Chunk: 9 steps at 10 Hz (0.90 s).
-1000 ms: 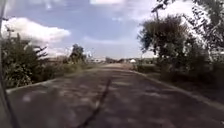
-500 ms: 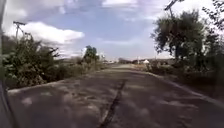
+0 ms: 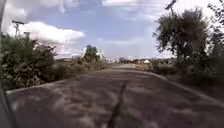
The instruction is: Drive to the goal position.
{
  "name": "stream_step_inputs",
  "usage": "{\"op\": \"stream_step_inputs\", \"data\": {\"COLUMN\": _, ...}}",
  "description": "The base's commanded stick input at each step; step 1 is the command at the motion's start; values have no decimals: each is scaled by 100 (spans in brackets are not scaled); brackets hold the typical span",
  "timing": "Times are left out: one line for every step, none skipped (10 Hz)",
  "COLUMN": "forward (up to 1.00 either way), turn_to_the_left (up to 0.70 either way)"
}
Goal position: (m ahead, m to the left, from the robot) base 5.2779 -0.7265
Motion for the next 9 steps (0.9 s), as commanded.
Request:
{"op": "stream_step_inputs", "data": {"forward": 70, "turn_to_the_left": 0}}
{"op": "stream_step_inputs", "data": {"forward": 70, "turn_to_the_left": 0}}
{"op": "stream_step_inputs", "data": {"forward": 70, "turn_to_the_left": 0}}
{"op": "stream_step_inputs", "data": {"forward": 70, "turn_to_the_left": 0}}
{"op": "stream_step_inputs", "data": {"forward": 70, "turn_to_the_left": 0}}
{"op": "stream_step_inputs", "data": {"forward": 70, "turn_to_the_left": 0}}
{"op": "stream_step_inputs", "data": {"forward": 70, "turn_to_the_left": 0}}
{"op": "stream_step_inputs", "data": {"forward": 70, "turn_to_the_left": 0}}
{"op": "stream_step_inputs", "data": {"forward": 70, "turn_to_the_left": 0}}
